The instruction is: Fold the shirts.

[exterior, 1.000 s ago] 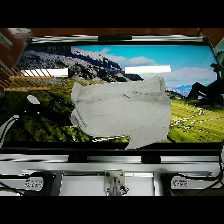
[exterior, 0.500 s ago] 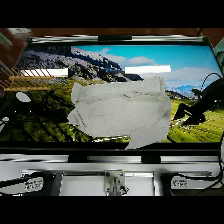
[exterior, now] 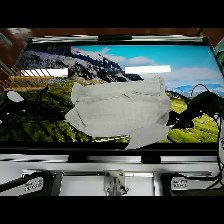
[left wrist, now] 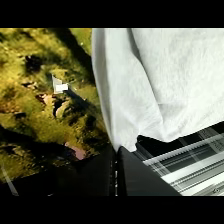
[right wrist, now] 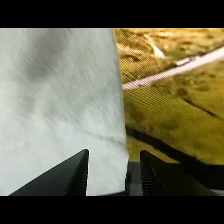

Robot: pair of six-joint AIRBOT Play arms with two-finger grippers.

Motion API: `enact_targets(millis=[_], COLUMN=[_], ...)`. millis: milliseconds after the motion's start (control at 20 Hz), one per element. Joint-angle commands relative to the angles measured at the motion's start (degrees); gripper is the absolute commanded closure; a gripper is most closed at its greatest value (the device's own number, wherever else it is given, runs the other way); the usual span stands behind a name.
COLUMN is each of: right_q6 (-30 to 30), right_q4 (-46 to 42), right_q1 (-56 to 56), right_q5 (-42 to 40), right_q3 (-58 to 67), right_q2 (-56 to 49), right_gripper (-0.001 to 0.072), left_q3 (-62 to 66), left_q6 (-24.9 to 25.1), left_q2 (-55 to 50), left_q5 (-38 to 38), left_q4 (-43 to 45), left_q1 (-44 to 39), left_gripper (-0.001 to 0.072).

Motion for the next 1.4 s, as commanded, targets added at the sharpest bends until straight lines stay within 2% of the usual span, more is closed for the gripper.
enact_targets(millis=[0,250,300,350,450,550,700,800,950,1100,1200,1350], right_q6=[-0.20,-0.17,-0.70,-1.18,-6.43,-8.66,-10.60,-10.62,-12.20,-12.46,-12.37,-11.08], right_q4=[0.17,2.21,2.38,2.93,6.49,9.94,14.56,14.99,14.51,13.27,13.31,12.00], right_q1=[0.81,1.18,1.77,2.34,3.56,4.48,4.68,4.68,4.68,4.68,4.68,4.68], right_q5=[4.85,2.91,2.21,1.29,-1.42,-1.92,1.25,6.99,19.98,29.33,29.27,23.37], right_q3=[-0.98,-0.98,-0.98,-0.98,-0.17,3.32,15.63,26.62,40.87,46.93,47.04,47.06], right_q2=[-0.28,-1.75,-1.73,-1.66,-0.50,3.34,12.94,20.35,30.67,39.76,44.39,48.39], right_gripper=[0.0271,0.0281,0.0486,0.0635,0.0638,0.0639,0.0639,0.0639,0.0639,0.0639,0.0638,0.0639], left_q3=[0.07,0.07,0.09,0.09,1.40,5.70,19.76,32.24,48.87,56.17,56.28,56.28], left_q6=[0.00,-0.20,-0.20,-0.20,-0.24,-0.22,-0.20,-0.24,-1.42,-6.27,-7.96,-11.30], left_q2=[1.57,2.86,2.86,2.97,3.52,5.25,10.40,14.47,20.79,27.36,31.61,34.97], left_q5=[-0.20,-0.17,-0.15,-0.17,-0.31,-0.20,0.70,3.93,13.99,22.34,24.24,17.77], left_q4=[0.02,0.02,0.02,0.00,0.00,0.02,0.04,0.02,0.07,2.80,6.38,13.27], left_q1=[0.07,0.09,0.09,0.09,0.09,0.09,0.09,0.09,0.50,1.09,1.09,1.09], left_gripper=[0.0677,0.0676,0.0677,0.0677,0.0677,0.0678,0.0678,0.0677,0.0677,0.0677,0.0677,0.0677])
